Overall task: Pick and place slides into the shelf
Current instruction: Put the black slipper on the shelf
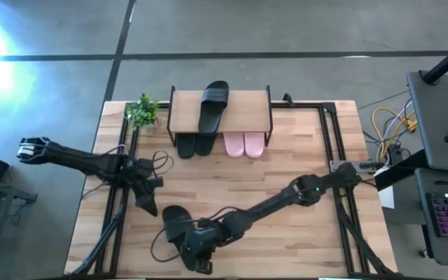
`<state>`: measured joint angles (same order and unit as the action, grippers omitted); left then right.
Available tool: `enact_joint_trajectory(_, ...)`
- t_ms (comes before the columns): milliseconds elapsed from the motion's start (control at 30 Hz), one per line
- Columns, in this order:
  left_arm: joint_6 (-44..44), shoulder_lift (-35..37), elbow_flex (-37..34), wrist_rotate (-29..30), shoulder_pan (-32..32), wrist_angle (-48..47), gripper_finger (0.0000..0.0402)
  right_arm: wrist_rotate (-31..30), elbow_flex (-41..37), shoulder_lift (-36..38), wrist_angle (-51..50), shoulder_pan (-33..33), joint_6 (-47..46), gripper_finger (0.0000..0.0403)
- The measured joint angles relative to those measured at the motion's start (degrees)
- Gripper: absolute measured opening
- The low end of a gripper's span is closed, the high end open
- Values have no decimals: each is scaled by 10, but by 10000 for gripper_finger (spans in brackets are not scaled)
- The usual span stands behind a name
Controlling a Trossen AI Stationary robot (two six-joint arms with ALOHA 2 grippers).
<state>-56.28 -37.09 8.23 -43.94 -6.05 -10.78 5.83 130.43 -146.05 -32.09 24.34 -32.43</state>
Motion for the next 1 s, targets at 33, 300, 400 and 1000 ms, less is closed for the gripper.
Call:
enact_joint_trajectory(33,-4,-7,-3,0,-2,1,118,1,0,-1,11,-2,4,62)
enact_joint_trajectory(300,-32,-61,-15,-2,-22,-3,111,-14,-1,-2,17,-37,75,10)
enact_joint_trajectory(400,-27,-83,-15,0,-23,1,111,-47,-10,-2,18,-57,89,9)
enact_joint_trajectory(1000,60,-259,17,170,-16,119,111,-220,-9,3,-48,-87,-13,9)
